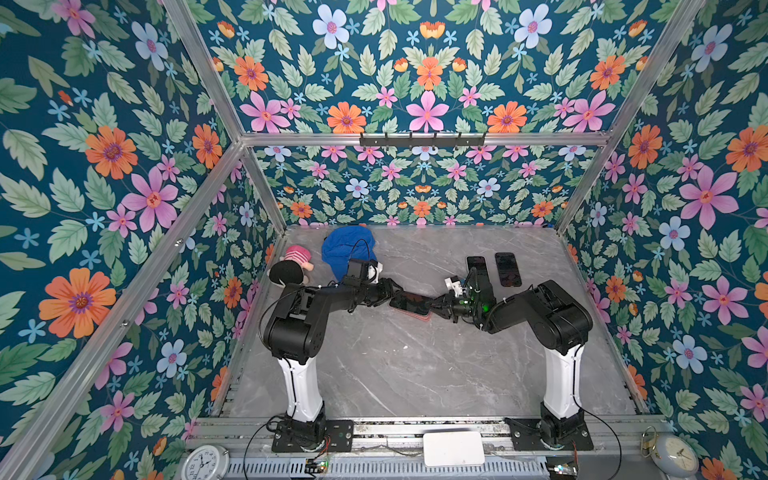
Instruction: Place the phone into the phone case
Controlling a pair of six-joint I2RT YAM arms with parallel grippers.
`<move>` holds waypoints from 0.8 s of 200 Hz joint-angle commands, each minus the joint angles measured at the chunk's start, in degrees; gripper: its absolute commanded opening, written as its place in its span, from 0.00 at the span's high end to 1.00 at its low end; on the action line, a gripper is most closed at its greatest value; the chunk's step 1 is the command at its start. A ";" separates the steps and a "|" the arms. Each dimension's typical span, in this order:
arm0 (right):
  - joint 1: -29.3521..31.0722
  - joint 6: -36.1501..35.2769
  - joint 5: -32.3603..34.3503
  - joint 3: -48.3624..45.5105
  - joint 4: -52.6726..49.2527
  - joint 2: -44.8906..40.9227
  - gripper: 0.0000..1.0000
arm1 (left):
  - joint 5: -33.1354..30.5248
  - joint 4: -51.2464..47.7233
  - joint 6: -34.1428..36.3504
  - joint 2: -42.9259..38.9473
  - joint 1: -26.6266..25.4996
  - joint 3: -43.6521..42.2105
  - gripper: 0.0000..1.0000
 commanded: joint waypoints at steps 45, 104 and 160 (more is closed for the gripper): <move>0.22 -2.83 1.95 0.02 -9.43 -2.13 0.89 | 2.94 0.11 -0.71 -0.64 -0.33 -0.82 0.38; 0.29 -4.24 2.73 0.19 -13.58 -3.64 0.72 | 3.11 0.92 -1.06 -1.27 -0.33 -1.83 0.39; 0.56 -6.18 3.94 0.76 -20.24 -6.87 0.59 | 3.17 1.45 -1.13 -1.54 -0.36 -2.63 0.39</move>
